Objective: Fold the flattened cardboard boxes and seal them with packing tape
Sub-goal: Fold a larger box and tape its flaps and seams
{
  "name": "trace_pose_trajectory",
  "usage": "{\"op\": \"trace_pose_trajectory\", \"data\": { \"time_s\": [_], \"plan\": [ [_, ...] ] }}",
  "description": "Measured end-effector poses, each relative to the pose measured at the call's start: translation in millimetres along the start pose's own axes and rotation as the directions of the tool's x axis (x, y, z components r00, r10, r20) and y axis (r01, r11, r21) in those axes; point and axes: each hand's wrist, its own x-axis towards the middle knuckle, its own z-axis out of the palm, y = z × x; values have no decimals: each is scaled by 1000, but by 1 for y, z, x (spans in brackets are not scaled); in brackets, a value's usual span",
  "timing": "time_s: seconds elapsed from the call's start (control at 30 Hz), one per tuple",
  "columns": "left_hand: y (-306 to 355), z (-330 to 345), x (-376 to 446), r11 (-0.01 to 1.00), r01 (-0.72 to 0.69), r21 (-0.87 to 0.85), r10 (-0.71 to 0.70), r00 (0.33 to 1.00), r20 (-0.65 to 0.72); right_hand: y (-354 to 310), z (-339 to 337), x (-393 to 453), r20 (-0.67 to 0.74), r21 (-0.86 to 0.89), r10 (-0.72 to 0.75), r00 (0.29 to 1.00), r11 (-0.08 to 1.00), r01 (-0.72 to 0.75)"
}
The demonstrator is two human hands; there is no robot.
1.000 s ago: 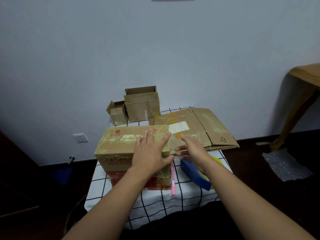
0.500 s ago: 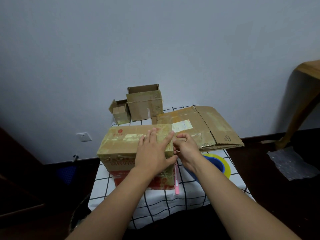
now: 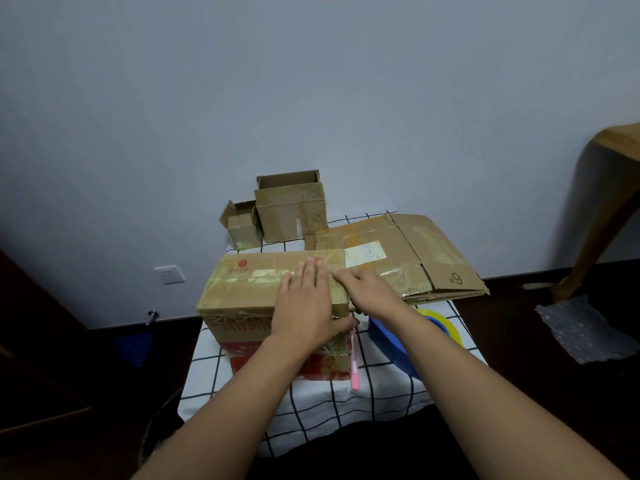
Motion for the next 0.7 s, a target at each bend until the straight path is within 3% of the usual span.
{"op": "trace_pose_trajectory", "data": {
  "time_s": [0.1, 0.13, 0.27, 0.33, 0.4, 0.47, 0.57, 0.63, 0.7],
  "plan": [
    [0, -1, 0, 1000, -2, -6, 2, 1000, 4, -5, -3, 2, -49, -236, -62, 997, 971, 49],
    [0, -1, 0, 1000, -1, -9, 1, 1000, 3, -7, -2, 1, -63, -235, -78, 995, 970, 61],
    [0, 0, 0, 1000, 2, -22, -2, 1000, 0, -7, 1, -7, 35, 55, -10, 999, 998, 8],
    [0, 0, 0, 1000, 2, -23, -2, 1000, -1, -8, -4, -6, 79, -63, -6, 997, 998, 11],
    [0, 0, 0, 1000, 1, -27, -1, 1000, -4, -11, -8, 1, 32, -252, -35, 999, 967, 42],
    [0, 0, 0, 1000, 4, -27, -5, 1000, -8, -12, -7, 5, -5, -239, -60, 998, 969, 57],
    [0, 0, 0, 1000, 1, -24, -1, 1000, -3, -7, -6, 0, 135, -51, 33, 990, 998, -27],
    [-1, 0, 0, 1000, -5, -16, 5, 1000, -5, -5, -10, -1, 171, -195, 59, 983, 981, -25],
    [-2, -2, 0, 1000, -18, -5, 18, 1000, 7, -3, -17, 8, 35, -280, 16, 999, 960, -6]
  ]
}}
